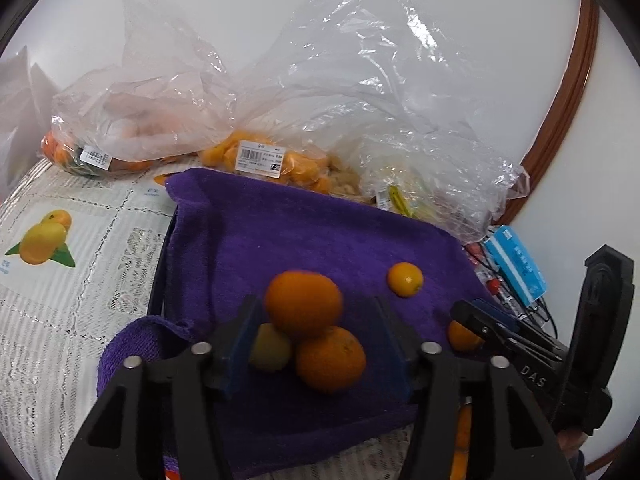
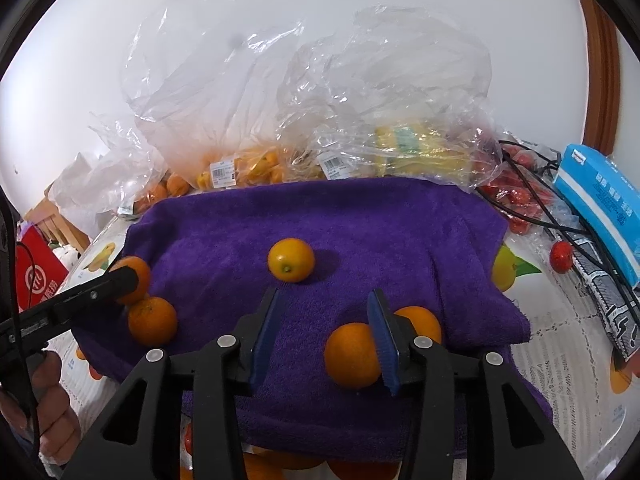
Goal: Organize fruits
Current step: 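Open both tools to drop the oranges onto the towel, then grasp an orange in front of the towel with the right tool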
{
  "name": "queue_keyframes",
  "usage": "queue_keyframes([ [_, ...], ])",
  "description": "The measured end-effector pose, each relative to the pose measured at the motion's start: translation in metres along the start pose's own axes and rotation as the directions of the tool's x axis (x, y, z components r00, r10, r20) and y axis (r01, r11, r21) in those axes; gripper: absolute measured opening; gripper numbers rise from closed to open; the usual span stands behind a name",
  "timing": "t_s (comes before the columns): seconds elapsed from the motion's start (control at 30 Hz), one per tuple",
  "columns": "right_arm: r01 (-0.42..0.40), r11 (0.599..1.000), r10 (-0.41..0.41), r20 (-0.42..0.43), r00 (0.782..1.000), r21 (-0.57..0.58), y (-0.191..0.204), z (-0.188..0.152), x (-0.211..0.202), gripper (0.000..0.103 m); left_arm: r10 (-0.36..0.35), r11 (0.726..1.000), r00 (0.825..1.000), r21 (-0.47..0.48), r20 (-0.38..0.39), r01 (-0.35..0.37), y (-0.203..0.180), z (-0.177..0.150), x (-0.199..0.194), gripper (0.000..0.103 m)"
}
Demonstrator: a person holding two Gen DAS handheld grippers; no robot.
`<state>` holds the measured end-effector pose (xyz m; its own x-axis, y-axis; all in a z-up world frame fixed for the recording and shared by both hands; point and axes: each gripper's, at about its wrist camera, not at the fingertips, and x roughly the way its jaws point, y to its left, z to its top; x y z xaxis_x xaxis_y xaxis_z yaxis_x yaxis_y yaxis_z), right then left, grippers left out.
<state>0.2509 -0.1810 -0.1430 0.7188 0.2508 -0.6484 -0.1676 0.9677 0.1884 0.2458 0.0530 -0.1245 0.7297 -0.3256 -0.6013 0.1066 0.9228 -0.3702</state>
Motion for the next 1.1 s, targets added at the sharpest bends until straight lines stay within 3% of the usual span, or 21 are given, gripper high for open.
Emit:
queue_keyframes([
  [0.27, 0.011, 1.0, -0.012, 0.046, 0.999, 0.026, -0.003, 0.001, -0.011, 0.052, 0.014, 1.0, 1.0, 0.023, 0.013, -0.015, -0.008, -0.004, -0.002, 0.062],
  [0.47, 0.027, 0.999, -0.031, 0.103, 0.994, 0.032, 0.005, 0.001, -0.027, 0.052, 0.042, 0.996, 0.997, 0.078, 0.068, -0.047, -0.022, -0.011, -0.013, 0.062],
  [0.67, -0.008, 1.0, 0.004, 0.15, 0.989, 0.025, 0.012, -0.005, -0.054, 0.052, 0.076, 0.984, 0.991, 0.154, 0.113, -0.093, -0.037, -0.018, -0.024, 0.062],
  [0.93, -0.029, 0.996, 0.021, 0.099, 0.995, 0.081, 0.007, -0.031, -0.078, 0.052, 0.131, 0.978, 0.984, 0.147, 0.121, -0.148, -0.033, -0.024, -0.038, 0.062],
  [1.1, -0.004, 0.993, 0.004, 0.004, 1.0, 0.118, 0.005, -0.059, -0.08, 0.05, 0.128, 0.982, 0.988, 0.125, 0.091, -0.138, -0.026, -0.034, -0.047, 0.062],
])
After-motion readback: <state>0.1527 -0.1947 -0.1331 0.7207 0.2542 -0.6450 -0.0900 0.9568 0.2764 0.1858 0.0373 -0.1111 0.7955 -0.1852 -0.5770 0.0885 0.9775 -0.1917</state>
